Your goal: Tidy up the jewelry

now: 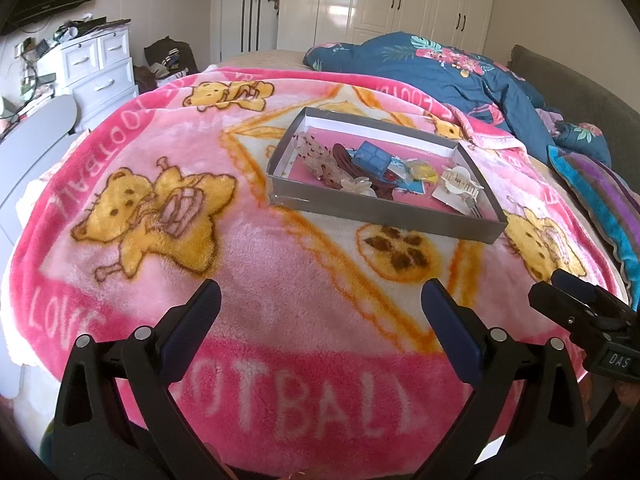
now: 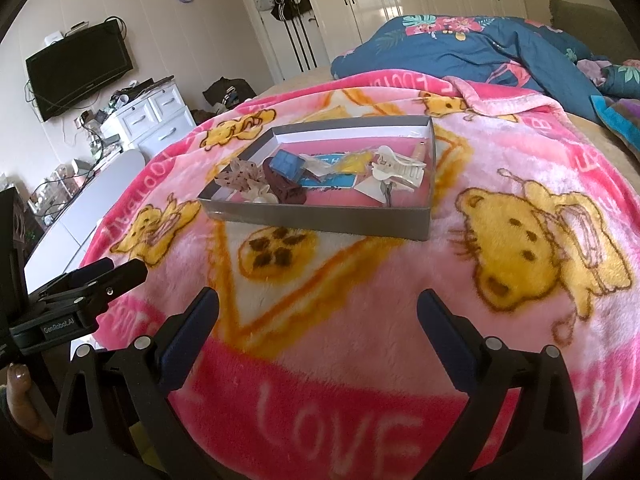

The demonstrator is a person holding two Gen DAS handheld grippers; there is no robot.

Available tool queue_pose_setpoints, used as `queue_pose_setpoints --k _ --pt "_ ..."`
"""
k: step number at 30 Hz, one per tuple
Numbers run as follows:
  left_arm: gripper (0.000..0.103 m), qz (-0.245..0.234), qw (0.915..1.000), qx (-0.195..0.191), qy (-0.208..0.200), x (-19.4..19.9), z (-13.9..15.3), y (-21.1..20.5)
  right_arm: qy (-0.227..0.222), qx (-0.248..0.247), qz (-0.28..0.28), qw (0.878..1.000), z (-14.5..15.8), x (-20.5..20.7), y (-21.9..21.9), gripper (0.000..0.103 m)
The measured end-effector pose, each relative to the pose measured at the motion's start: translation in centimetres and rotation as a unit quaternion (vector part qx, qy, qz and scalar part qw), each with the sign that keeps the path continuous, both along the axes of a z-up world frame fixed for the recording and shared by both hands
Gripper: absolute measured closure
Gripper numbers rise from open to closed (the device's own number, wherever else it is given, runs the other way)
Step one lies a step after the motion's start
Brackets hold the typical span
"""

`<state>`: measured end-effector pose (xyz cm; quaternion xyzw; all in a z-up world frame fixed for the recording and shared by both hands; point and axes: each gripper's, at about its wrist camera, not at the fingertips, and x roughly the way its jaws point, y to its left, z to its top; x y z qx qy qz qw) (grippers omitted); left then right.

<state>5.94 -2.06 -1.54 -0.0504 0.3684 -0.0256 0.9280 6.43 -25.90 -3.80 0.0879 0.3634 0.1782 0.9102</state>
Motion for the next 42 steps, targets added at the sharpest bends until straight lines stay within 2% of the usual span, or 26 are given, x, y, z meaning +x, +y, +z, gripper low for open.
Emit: queue_pose_setpoints --k 30,42 --pt "0.009 0.001 1.0 0.003 0.004 0.08 -0.11 -0.06 0.001 -0.001 -0.001 1.0 0.0 -0.06 0.07 0.004" --pt "0.009 -0.002 0.9997 0.006 0.025 -0.57 -0.82 0.82 0.008 -0.003 -0.007 1.0 -0.2 0.24 -0.62 0.004"
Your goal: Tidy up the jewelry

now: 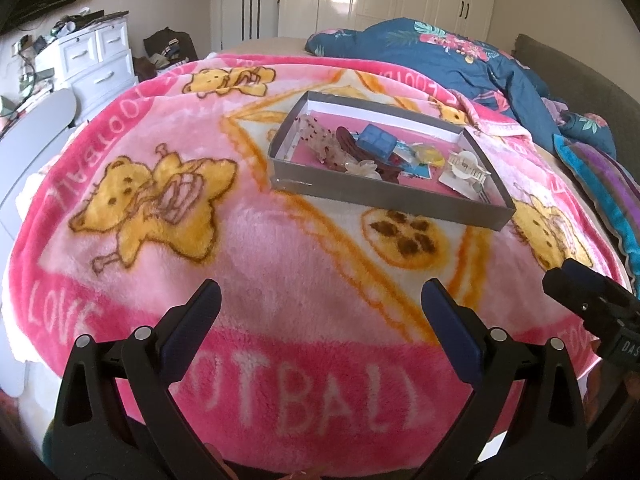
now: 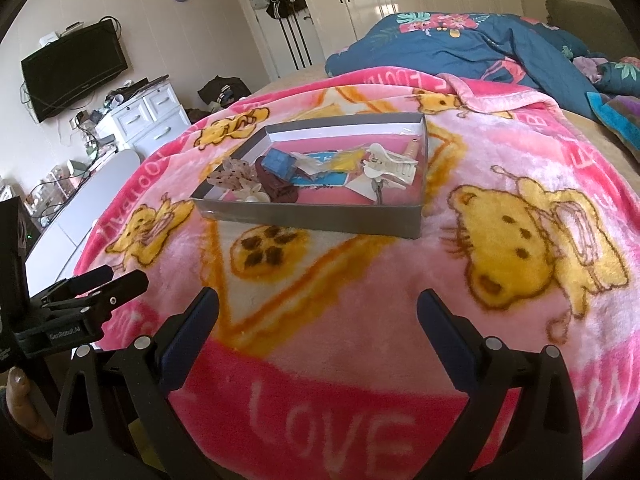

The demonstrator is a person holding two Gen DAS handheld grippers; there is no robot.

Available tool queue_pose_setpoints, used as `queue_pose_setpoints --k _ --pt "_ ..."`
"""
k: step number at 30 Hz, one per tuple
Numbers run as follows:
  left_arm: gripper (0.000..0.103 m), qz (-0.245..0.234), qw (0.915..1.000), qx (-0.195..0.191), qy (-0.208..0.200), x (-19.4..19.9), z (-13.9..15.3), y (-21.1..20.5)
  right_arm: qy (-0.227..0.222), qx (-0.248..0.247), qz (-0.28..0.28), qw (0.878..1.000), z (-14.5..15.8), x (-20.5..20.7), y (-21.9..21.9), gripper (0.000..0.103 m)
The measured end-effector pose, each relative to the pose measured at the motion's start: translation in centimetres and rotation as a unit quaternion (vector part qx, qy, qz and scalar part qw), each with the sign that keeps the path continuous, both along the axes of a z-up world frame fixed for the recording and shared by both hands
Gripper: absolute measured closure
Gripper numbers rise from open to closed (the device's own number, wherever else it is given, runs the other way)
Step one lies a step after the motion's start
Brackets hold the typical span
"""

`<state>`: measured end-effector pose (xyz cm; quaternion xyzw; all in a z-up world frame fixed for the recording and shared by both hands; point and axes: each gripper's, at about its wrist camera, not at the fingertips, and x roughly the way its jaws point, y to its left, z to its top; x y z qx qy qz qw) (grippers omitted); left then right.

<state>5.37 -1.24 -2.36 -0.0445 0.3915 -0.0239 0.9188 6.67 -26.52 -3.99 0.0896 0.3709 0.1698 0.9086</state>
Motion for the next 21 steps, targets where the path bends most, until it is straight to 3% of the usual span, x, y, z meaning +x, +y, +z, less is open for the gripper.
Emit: queue_pose_setpoints --k 9,13,16,19,21 --pt "0.009 0.003 0.9999 -0.011 0.013 0.0 0.3 1.7 0.01 0.001 -0.046 0.999 0.2 2.1 -3.3 0.004" --pt "0.009 0.061 0.9978 0.004 0.025 3.5 0.8 4.8 0.015 0.004 -0.102 0.995 0.4 5.4 -7.6 0.004" --pt "0.009 0.145 0.9884 0.027 0.036 7.5 0.4 9.5 0.012 -0.033 -0.168 0.985 -0.1 9.3 -12.3 0.004" --pt "0.009 0.221 0.9719 0.059 0.057 12.0 -0.8 14.2 0.064 -0.073 -0.237 0.967 -1.9 14.5 -18.3 0.004" --pt "0.009 0.255 0.9619 0.053 0.082 14.6 -2.0 17.0 0.09 -0.077 -0.273 0.955 -3.0 16.7 -21.4 0.004"
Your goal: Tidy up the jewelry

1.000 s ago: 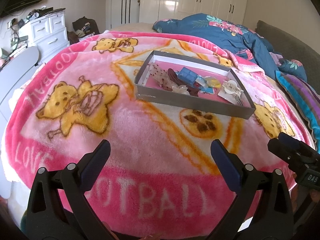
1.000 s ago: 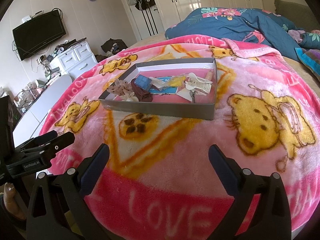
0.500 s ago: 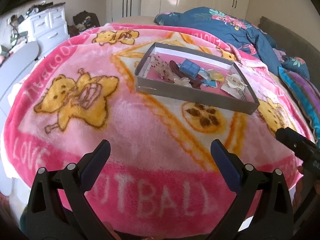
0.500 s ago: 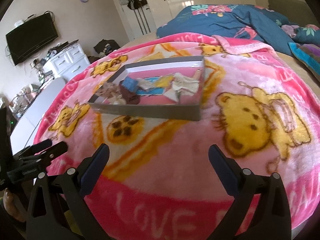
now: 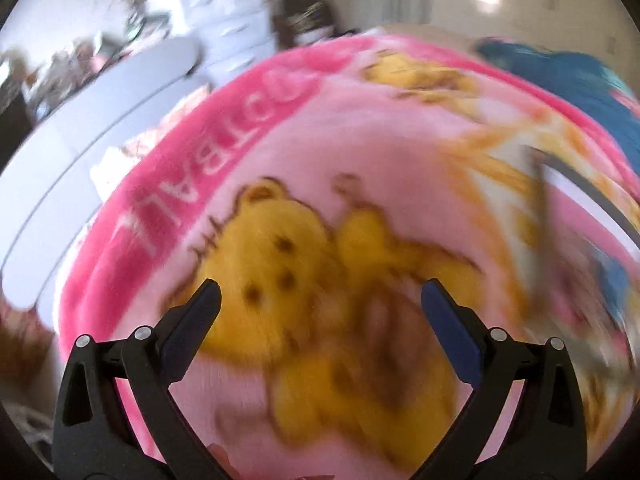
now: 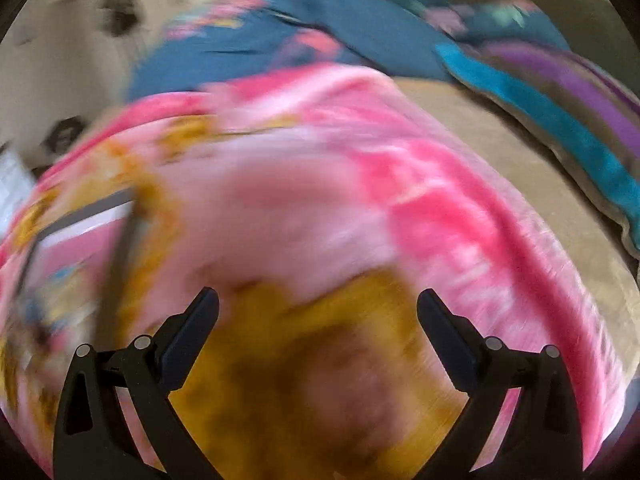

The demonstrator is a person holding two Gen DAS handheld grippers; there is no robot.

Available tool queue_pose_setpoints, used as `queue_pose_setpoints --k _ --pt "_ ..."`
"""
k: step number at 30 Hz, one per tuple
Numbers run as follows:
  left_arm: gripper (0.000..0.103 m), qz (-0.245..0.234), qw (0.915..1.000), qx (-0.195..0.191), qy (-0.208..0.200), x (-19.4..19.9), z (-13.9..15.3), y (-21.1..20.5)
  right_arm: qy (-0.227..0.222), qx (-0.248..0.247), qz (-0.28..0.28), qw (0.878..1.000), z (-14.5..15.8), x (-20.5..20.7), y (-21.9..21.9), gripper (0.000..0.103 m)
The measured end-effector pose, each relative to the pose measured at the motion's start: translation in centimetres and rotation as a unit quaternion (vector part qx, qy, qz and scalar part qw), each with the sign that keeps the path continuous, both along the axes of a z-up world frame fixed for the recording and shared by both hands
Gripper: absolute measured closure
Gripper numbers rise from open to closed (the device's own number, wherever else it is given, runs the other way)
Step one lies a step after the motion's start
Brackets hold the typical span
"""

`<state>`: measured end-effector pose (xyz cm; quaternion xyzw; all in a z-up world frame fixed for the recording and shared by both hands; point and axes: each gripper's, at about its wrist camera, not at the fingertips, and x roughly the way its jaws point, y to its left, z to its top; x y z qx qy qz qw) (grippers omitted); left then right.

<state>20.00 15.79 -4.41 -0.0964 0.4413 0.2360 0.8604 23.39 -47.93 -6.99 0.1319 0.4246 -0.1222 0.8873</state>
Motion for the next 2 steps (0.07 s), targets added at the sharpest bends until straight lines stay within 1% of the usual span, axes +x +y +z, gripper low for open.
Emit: queue_pose_setpoints --k 1,2 --pt "0.009 0.021 0.9996 -0.012 0.013 1.4 -1.1 2.0 0.01 -0.001 -0.021 1.0 -0.7 1.3 -2.0 0.004" --pt "0.009 0.031 0.9992 -0.014 0.019 2.0 -1.7 2.9 0.022 -0.004 -0.038 0.999 -1.4 2.2 -3.5 0.004"
